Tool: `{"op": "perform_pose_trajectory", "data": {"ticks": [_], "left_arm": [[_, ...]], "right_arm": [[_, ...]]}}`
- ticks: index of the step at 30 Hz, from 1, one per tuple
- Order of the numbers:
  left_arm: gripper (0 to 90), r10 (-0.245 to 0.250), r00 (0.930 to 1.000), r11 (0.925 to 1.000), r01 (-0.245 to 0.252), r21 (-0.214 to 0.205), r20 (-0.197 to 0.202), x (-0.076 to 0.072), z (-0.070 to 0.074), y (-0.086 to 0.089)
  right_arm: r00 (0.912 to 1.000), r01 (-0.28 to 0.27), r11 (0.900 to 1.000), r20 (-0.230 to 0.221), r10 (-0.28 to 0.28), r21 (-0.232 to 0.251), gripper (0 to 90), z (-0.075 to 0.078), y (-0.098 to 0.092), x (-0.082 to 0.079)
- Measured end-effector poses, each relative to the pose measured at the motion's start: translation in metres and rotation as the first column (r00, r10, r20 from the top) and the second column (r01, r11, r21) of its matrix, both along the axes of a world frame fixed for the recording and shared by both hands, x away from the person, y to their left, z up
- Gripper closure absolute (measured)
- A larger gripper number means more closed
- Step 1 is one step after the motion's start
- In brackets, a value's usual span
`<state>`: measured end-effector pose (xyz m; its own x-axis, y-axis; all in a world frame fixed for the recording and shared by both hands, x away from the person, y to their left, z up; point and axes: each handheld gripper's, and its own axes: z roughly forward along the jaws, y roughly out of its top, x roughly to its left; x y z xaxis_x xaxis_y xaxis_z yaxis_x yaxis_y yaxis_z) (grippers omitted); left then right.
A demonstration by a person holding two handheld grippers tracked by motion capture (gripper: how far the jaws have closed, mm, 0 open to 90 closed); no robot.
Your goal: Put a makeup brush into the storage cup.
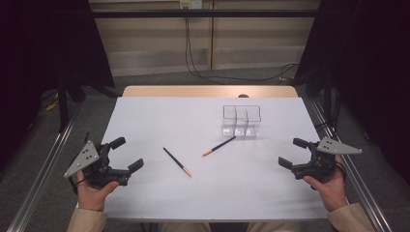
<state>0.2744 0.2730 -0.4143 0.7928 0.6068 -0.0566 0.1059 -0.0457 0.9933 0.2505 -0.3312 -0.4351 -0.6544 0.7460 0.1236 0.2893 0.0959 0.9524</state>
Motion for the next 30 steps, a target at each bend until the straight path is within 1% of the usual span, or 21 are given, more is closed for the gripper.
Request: {"op": "perform_pose_trajectory", "data": {"ticks": [4,7,9,13,16,18,21,26,28,30], "left_arm": [[0.0,-0.006,1.0,0.9999,0.006,0.009,-0.002,0.007,0.0,-0.003],[0.0,-0.009,0.9999,1.0,0.009,0.001,-0.013,0.011,-0.002,-0.006],[0.0,-0.011,0.9998,0.9997,0.011,0.02,-0.016,0.014,-0.002,-0.007],[0.0,-0.016,0.9996,0.9998,0.016,0.01,-0.021,0.019,-0.002,-0.011],[0.0,-0.018,0.9996,0.9997,0.018,0.017,-0.022,0.021,-0.002,-0.013],[0.0,-0.026,0.9994,0.9992,0.027,0.03,-0.022,0.025,-0.001,-0.016],[0.0,-0.031,0.9992,0.999,0.032,0.03,-0.026,0.03,-0.001,-0.019],[0.0,-0.032,0.9991,0.998,0.033,0.054,-0.028,0.038,0.0,-0.024],[0.0,-0.037,0.9988,0.998,0.038,0.05,-0.032,0.039,0.0,-0.026],[0.0,-0.047,0.9984,0.9974,0.049,0.053,-0.031,0.044,0.001,-0.029]], "right_arm": [[1.0,-0.002,1.0,-0.003,0.002,-0.006,0.0,0.0,0.0,0.0],[1.0,-0.004,1.0,-0.005,0.004,-0.002,0.0,-0.001,0.001,0.001],[0.9999,-0.007,0.9999,-0.01,0.007,-0.008,0.0,-0.002,0.002,0.002],[0.9998,-0.015,0.9998,-0.01,0.015,-0.01,0.0,-0.002,0.004,0.003],[0.9998,-0.019,0.9998,-0.007,0.019,-0.011,0.0,-0.002,0.005,0.004],[0.9997,-0.026,0.9996,-0.004,0.026,-0.013,0.0,-0.002,0.006,0.006],[0.9995,-0.031,0.9993,-0.007,0.031,-0.021,0.0,-0.003,0.007,0.006],[0.9991,-0.041,0.9987,-0.01,0.041,-0.03,0.0,-0.003,0.008,0.005],[0.9991,-0.043,0.9985,-0.008,0.042,-0.035,0.0,-0.003,0.009,0.005],[0.9986,-0.053,0.9978,-0.009,0.052,-0.04,0.0,-0.003,0.01,0.005]]}}
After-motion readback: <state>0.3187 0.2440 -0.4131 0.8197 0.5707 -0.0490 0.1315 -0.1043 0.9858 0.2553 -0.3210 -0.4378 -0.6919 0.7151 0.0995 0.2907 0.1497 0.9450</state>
